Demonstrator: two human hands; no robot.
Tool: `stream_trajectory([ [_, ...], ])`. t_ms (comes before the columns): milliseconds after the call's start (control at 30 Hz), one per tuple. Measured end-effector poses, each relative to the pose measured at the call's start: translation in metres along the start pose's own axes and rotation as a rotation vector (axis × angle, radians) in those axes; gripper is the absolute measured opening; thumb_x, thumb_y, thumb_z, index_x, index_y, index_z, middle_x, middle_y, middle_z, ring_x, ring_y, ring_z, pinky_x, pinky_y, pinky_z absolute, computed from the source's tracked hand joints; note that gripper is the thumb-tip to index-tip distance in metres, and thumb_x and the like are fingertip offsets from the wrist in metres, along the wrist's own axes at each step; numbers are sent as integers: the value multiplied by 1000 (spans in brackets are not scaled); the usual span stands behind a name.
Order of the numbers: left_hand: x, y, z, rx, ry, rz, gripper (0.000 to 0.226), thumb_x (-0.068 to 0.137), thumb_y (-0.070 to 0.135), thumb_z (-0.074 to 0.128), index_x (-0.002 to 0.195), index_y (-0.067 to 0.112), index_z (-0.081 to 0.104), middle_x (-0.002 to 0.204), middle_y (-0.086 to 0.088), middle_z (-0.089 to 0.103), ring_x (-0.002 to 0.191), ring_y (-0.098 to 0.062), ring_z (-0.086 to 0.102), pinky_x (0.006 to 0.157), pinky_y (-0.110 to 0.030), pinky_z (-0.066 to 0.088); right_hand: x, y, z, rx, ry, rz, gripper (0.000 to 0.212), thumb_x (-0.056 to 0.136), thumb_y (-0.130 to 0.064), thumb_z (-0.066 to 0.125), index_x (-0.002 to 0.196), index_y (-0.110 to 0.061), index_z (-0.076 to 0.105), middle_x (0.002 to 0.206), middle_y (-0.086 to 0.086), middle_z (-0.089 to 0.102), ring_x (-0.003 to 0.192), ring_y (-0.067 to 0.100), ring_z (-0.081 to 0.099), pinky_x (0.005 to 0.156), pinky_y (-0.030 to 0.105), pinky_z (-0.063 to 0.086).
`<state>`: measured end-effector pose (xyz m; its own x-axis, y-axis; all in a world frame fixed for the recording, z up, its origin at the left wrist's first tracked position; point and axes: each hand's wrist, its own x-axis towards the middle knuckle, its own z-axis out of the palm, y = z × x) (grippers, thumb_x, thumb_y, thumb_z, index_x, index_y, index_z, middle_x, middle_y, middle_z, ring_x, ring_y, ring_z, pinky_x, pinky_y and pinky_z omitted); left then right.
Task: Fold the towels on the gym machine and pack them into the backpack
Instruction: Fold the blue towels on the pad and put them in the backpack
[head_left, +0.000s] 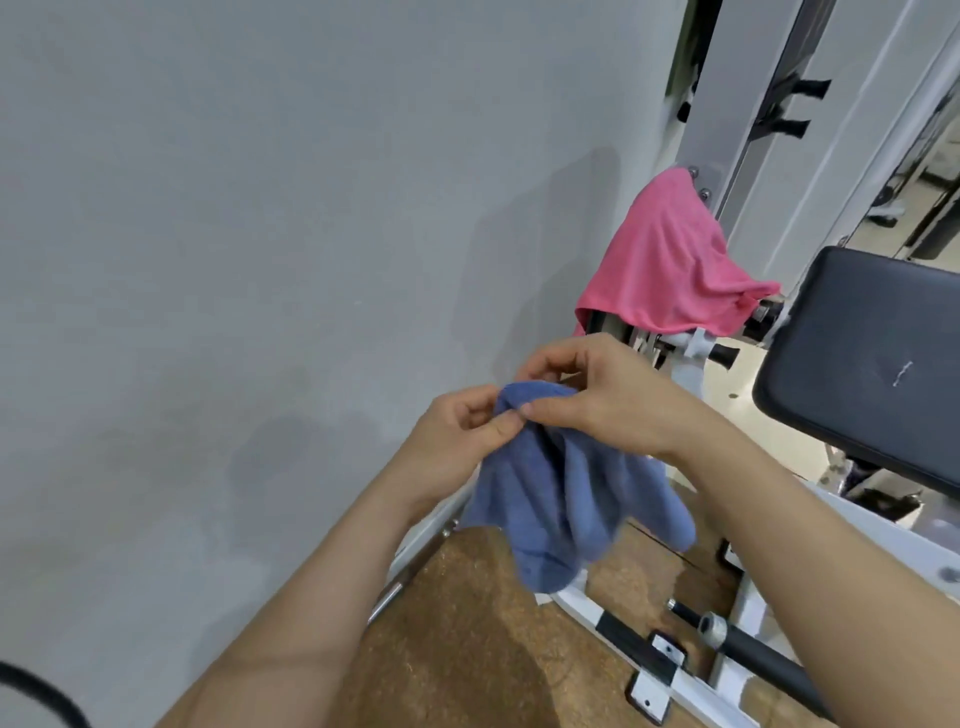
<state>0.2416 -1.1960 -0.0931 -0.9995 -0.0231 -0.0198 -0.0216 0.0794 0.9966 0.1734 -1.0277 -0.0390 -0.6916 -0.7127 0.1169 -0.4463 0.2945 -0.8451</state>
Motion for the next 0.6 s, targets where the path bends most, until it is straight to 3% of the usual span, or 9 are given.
stream_trajectory([
  [133,-1,10,-16,-115,229,102,16,91,2,60,81,10,70,75,-1,71,70,-11,64,67,-22,52,6,6,-12,-84,-3,69,15,76,-14,79,81,-17,65,60,5,54,58,15,47,60,32,39],
  [200,-3,21,-31,-145,332,187,21,90,1,61,77,14,70,69,4,70,65,-8,63,64,-20,52,-2,18,-22,-87,-81,166,23,74,-24,83,86,-11,68,74,20,64,63,22,54,64,37,44],
  [267,-2,27,-47,-159,479,271,24,90,0,61,77,18,70,69,9,69,66,-5,62,66,-19,51,-19,28,-31,-75,-140,277,40,70,-34,83,93,-4,70,92,24,68,76,37,63,73,45,52],
  [300,0,27,-55,-162,555,299,22,91,1,60,79,18,69,70,11,69,67,-4,61,68,-18,50,-28,33,-37,-40,-141,318,41,68,-36,82,91,-4,71,92,22,70,80,38,65,74,46,54],
  [367,3,23,-66,-225,647,293,20,93,2,56,83,17,65,70,13,68,69,-3,60,68,-18,50,-47,43,-49,120,-76,352,32,65,-33,82,86,-9,75,84,13,72,71,27,65,62,36,52],
  [467,4,17,-61,-246,483,148,20,88,0,56,82,17,64,72,9,66,67,-5,60,65,-17,50,-67,54,-59,574,165,291,36,67,-24,83,99,-11,75,93,7,72,84,17,67,69,26,54],
  [533,5,13,-46,-147,184,40,14,74,4,58,73,16,65,67,2,62,63,-9,56,57,-18,46,-72,50,-60,856,351,237,22,79,-15,69,101,-11,71,91,7,72,86,19,68,72,26,56],
  [600,6,10,-29,-88,-124,-59,9,63,11,61,70,15,66,69,-8,56,64,-16,51,56,-23,39,-77,42,-62,908,447,240,17,91,-6,55,101,-12,67,87,6,70,83,18,67,69,25,56],
])
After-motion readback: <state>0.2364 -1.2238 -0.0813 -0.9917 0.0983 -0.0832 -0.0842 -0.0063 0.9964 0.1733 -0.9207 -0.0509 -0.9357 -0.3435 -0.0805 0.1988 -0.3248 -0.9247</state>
